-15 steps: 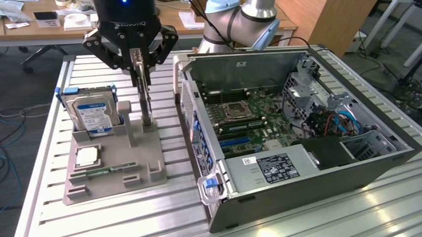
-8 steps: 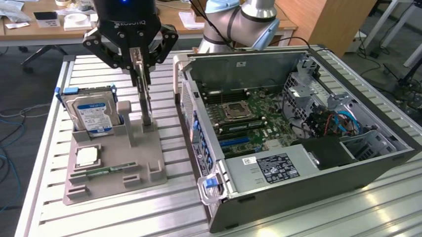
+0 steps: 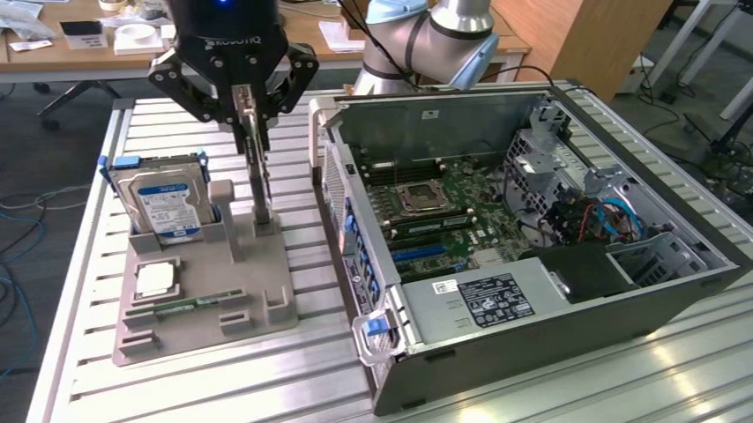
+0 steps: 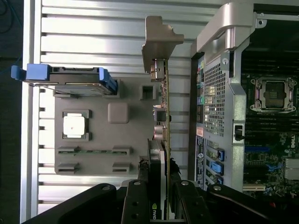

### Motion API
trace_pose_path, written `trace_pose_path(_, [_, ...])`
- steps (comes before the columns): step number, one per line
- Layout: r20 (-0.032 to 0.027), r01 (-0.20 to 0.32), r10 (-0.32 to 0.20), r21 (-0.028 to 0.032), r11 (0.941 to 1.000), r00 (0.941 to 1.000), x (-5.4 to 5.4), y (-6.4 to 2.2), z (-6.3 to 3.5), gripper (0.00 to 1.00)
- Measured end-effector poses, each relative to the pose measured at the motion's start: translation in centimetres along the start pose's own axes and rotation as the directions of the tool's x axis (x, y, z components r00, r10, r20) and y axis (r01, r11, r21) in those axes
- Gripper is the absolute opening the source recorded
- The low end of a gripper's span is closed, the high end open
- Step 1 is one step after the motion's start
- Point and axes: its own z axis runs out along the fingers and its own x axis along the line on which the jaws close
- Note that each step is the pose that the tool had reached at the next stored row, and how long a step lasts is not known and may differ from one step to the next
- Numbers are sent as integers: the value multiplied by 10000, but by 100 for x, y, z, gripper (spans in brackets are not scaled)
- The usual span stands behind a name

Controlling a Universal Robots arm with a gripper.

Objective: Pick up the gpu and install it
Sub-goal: 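Pick up the gpu and move the gpu toward the slot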

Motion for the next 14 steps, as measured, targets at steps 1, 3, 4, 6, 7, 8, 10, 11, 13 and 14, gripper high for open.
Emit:
trace_pose_path(1, [1,1,-1,0,10000,10000,-6,0,0,27])
trace_pose_path(3, [1,-1,1,0,10000,10000,-19,0,1,27])
trace_pose_path(4, [1,-1,1,0,10000,10000,-27,0,1,27])
trace_pose_path(6, [1,-1,1,0,10000,10000,-46,0,2,27])
trace_pose_path(7, [1,-1,1,-1,10000,10000,-57,0,3,27])
trace_pose_path(8, [2,-1,1,0,10000,10000,-70,-1,3,27])
trace_pose_path(10, [1,-1,1,0,10000,10000,-96,-1,4,27])
trace_pose_path(11, [1,-1,1,0,10000,10000,-111,-1,5,27])
trace_pose_path(13, [1,-1,1,0,10000,10000,-137,-1,5,27])
trace_pose_path(14, [2,-1,1,0,10000,10000,-150,-1,6,27])
